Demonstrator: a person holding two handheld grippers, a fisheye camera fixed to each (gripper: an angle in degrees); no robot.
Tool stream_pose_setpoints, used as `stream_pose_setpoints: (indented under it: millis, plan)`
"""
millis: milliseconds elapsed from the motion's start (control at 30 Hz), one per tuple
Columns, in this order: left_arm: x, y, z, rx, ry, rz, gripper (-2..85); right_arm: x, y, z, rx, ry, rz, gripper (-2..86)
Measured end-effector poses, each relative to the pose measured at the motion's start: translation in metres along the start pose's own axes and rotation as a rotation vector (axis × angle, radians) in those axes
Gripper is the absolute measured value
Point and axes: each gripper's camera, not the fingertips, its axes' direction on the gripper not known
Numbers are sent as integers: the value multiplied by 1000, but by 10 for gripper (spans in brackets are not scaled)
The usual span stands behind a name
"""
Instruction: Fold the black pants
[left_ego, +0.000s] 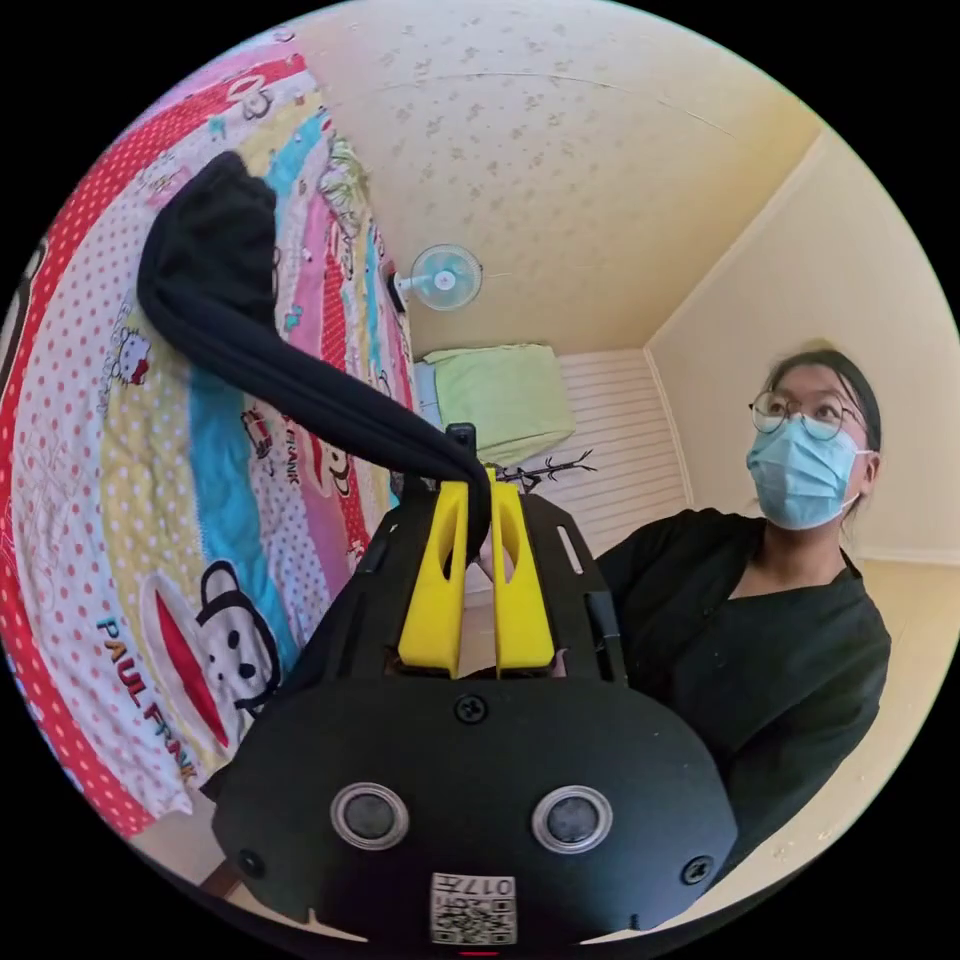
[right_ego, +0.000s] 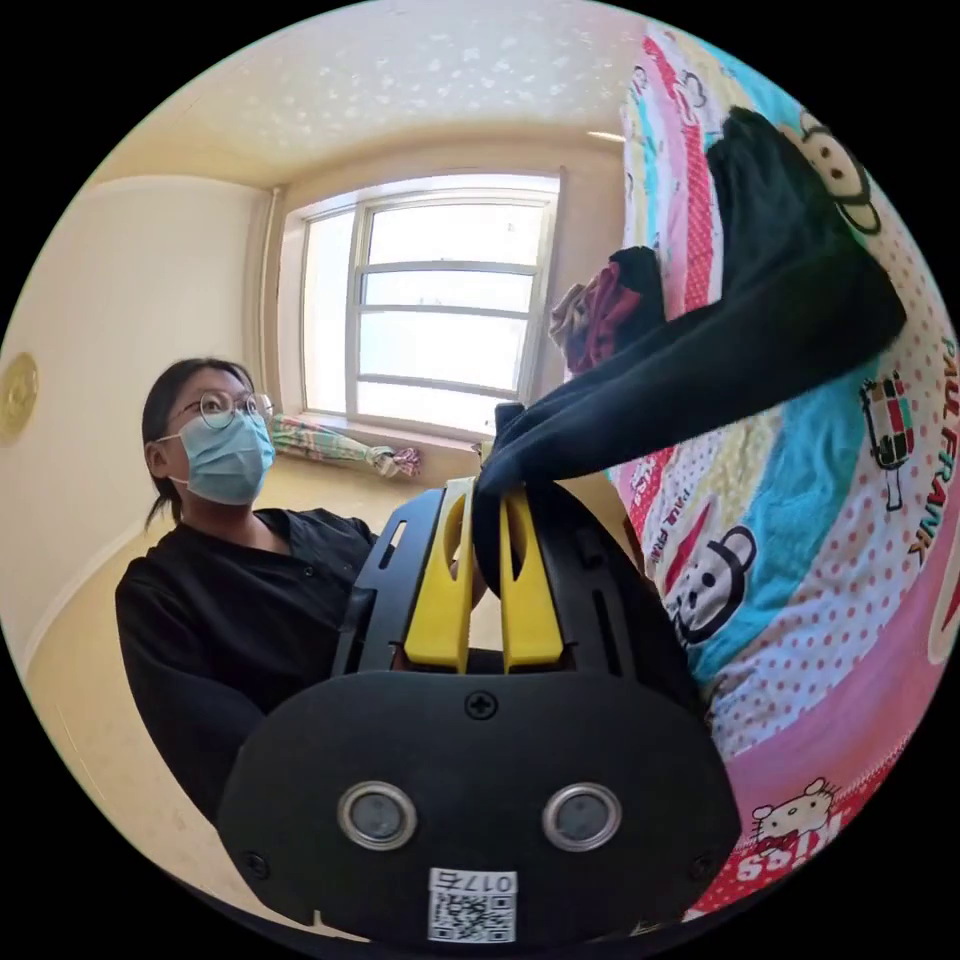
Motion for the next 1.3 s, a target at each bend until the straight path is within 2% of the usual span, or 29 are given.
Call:
stream_pose_setpoints:
  millis: [333, 433, 500, 600, 733, 833, 900, 967, 1067, 1133, 1200, 1300]
  plan:
    - [270, 38, 32, 77, -74, 502, 44, -310, 13, 69, -205, 152, -529, 0]
    - [310, 31, 43, 140, -144, 561, 44, -366, 5, 81, -218, 219, -643, 0]
    - [312, 20, 48, 173, -183, 541, 44, -377, -6, 80, -181, 274, -644, 0]
    - [279, -9, 57, 195, -229, 455, 43, -356, -32, 73, -131, 365, -631, 0]
    - [180, -60, 63, 210, -259, 212, 44, -252, -96, 47, -75, 388, -432, 0]
    - [114, -89, 66, 191, -310, 108, 44, -167, -139, 29, -48, 439, -310, 0]
    - [82, -101, 69, 178, -349, 49, 46, -128, -160, 26, -56, 510, -280, 0]
    - [58, -106, 75, 145, -439, 5, 48, -89, -177, 34, -87, 661, -235, 1]
    - [34, -91, 93, 70, -544, -4, 50, -51, -161, 48, -110, 783, -193, 2]
    - [16, -60, 107, 20, -573, -6, 49, -26, -134, 51, -131, 768, -158, 3]
    - [-5, -29, 116, -16, -557, -40, 48, 1, -100, 50, -152, 727, -107, 5]
    - [-58, 30, 135, -80, -475, -199, 49, 57, -32, 44, -174, 704, 45, 13]
